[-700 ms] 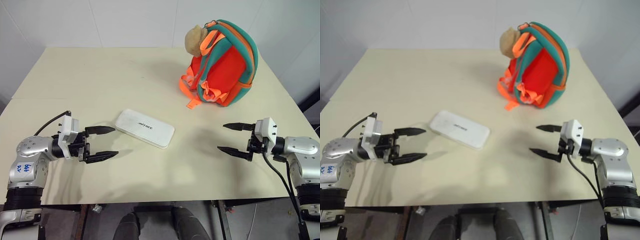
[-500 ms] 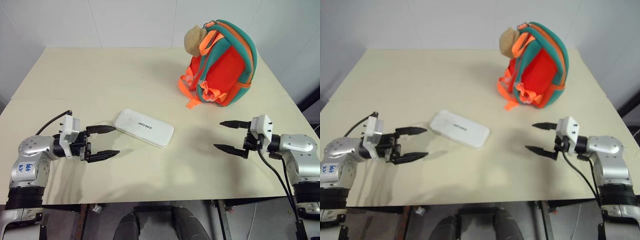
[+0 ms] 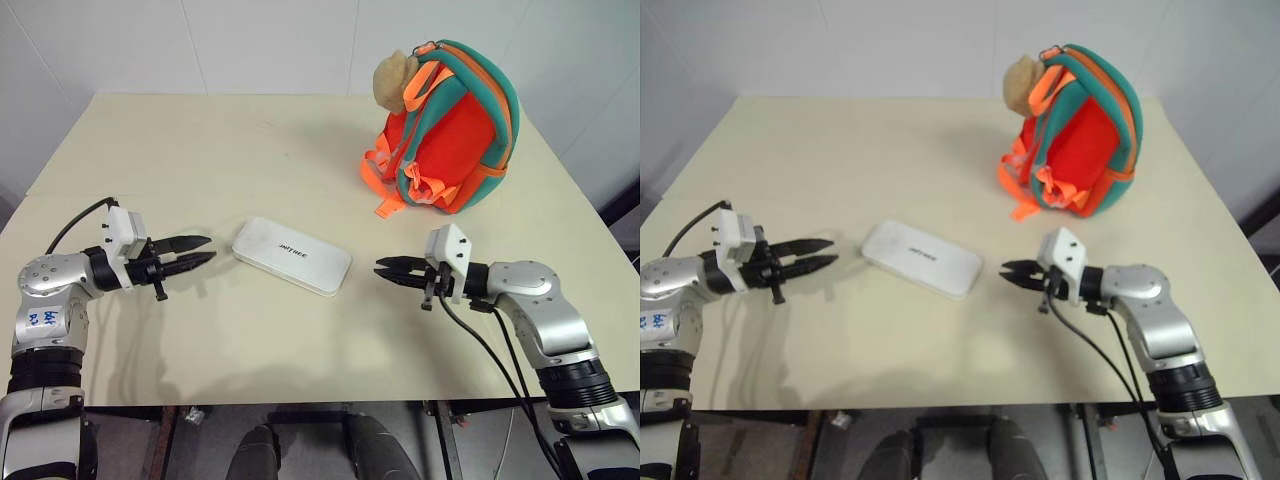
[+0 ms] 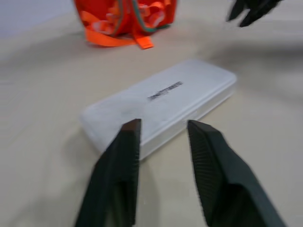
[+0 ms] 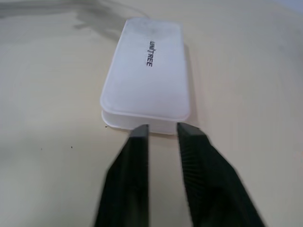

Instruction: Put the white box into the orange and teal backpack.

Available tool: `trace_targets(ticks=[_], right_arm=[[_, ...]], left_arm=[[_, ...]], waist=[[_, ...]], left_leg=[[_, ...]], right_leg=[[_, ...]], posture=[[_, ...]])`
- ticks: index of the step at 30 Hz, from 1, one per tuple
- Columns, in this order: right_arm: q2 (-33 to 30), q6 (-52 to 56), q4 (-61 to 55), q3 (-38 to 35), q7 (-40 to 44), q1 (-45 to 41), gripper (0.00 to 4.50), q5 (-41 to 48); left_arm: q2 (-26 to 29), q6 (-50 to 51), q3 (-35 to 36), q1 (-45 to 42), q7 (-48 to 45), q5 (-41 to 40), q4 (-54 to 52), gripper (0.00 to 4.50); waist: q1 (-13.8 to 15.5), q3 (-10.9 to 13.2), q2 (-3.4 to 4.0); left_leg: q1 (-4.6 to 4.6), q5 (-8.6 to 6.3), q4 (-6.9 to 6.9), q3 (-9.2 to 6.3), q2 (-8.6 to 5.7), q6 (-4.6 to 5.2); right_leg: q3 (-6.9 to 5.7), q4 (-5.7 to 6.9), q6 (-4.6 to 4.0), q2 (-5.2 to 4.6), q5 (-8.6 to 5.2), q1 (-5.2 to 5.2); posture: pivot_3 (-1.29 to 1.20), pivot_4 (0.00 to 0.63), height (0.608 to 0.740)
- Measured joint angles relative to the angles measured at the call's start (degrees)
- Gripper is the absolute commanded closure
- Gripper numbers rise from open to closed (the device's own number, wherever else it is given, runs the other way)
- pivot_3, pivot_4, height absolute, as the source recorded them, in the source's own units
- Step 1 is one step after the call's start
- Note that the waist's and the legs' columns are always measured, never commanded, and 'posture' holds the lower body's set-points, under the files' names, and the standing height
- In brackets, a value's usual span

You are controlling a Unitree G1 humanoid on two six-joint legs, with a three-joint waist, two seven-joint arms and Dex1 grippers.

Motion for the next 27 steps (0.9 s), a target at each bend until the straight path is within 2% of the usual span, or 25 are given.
trace_targets(ticks=[2, 6, 13, 18, 27], right_arm=[[0.81, 0.69, 0.01, 1.72, -1.33, 0.09, 4.5, -1.85], [3.39, 0.97, 2.87, 3.7, -4.54, 0.12, 4.5, -4.91], [8.12, 0.73, 6.23, 6.09, -8.63, -0.29, 4.5, -8.42], [10.75, 0.66, 6.39, 6.49, -10.0, -0.71, 4.5, -9.06], [11.11, 0.58, 6.4, 6.92, -10.36, -0.89, 4.5, -9.37]], left_arm=[[-0.05, -2.3, -0.42, -3.03, 0.82, 2.14, 5.18, 4.49], [-1.31, -6.72, -2.17, -9.15, 3.57, 6.33, 13.77, 4.49], [-7.06, -12.28, -5.68, -15.62, 12.66, 13.52, 25.45, 4.49], [-9.95, -13.21, -6.58, -16.02, 12.08, 14.08, 26.57, 4.49], [-9.71, -12.56, -5.94, -12.87, 10.61, 13.3, 22.57, 4.49]], waist=[[0.05, 0.0, 0.0], [0.09, 0.0, -0.01], [-0.05, -0.01, -0.01], [-0.03, -0.01, -0.02], [-0.08, -0.02, -0.03]], left_leg=[[-0.05, 0.0, 0.04, -0.03, -0.01, 0.0], [-0.12, 0.0, 0.07, -0.07, -0.02, 0.0], [-0.26, 0.0, 0.08, -0.09, -0.02, 0.0], [-0.34, 0.05, 0.07, -0.07, -0.02, -0.07], [-0.31, 0.11, 0.14, -0.07, -0.04, -0.11]], right_leg=[[-0.05, 0.02, 0.01, 0.0, 0.0, -0.03], [-0.11, 0.02, 0.02, 0.0, 0.01, -0.06], [-0.11, 0.22, 0.04, 0.0, 0.02, -0.26], [-0.09, 0.52, 0.0, 0.03, 0.0, -0.54], [-0.07, 0.71, 0.0, 0.03, 0.0, -0.54]], posture=[[0.0, 0.15, 0.74], [0.0, 0.15, 0.74], [0.0, 0.15, 0.74], [0.0, 0.15, 0.74], [0.0, 0.15, 0.74]])
